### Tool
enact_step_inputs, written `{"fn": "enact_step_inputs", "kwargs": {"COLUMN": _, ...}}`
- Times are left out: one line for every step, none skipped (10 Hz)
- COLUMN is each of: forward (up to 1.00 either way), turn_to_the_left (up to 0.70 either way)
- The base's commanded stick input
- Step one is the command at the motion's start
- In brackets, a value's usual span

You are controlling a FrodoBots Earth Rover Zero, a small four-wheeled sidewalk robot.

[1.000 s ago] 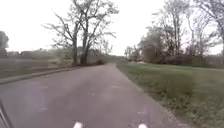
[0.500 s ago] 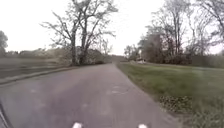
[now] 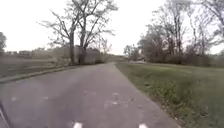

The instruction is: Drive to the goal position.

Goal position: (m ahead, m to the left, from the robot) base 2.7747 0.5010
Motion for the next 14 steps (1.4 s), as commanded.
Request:
{"fn": "enact_step_inputs", "kwargs": {"forward": 1.0, "turn_to_the_left": 0.23}}
{"fn": "enact_step_inputs", "kwargs": {"forward": 1.0, "turn_to_the_left": 0.12}}
{"fn": "enact_step_inputs", "kwargs": {"forward": 1.0, "turn_to_the_left": 0.04}}
{"fn": "enact_step_inputs", "kwargs": {"forward": 1.0, "turn_to_the_left": 0.0}}
{"fn": "enact_step_inputs", "kwargs": {"forward": 1.0, "turn_to_the_left": 0.0}}
{"fn": "enact_step_inputs", "kwargs": {"forward": 1.0, "turn_to_the_left": 0.0}}
{"fn": "enact_step_inputs", "kwargs": {"forward": 1.0, "turn_to_the_left": 0.0}}
{"fn": "enact_step_inputs", "kwargs": {"forward": 1.0, "turn_to_the_left": 0.0}}
{"fn": "enact_step_inputs", "kwargs": {"forward": 1.0, "turn_to_the_left": 0.0}}
{"fn": "enact_step_inputs", "kwargs": {"forward": 1.0, "turn_to_the_left": 0.0}}
{"fn": "enact_step_inputs", "kwargs": {"forward": 1.0, "turn_to_the_left": 0.0}}
{"fn": "enact_step_inputs", "kwargs": {"forward": 1.0, "turn_to_the_left": 0.0}}
{"fn": "enact_step_inputs", "kwargs": {"forward": 1.0, "turn_to_the_left": 0.01}}
{"fn": "enact_step_inputs", "kwargs": {"forward": 1.0, "turn_to_the_left": 0.01}}
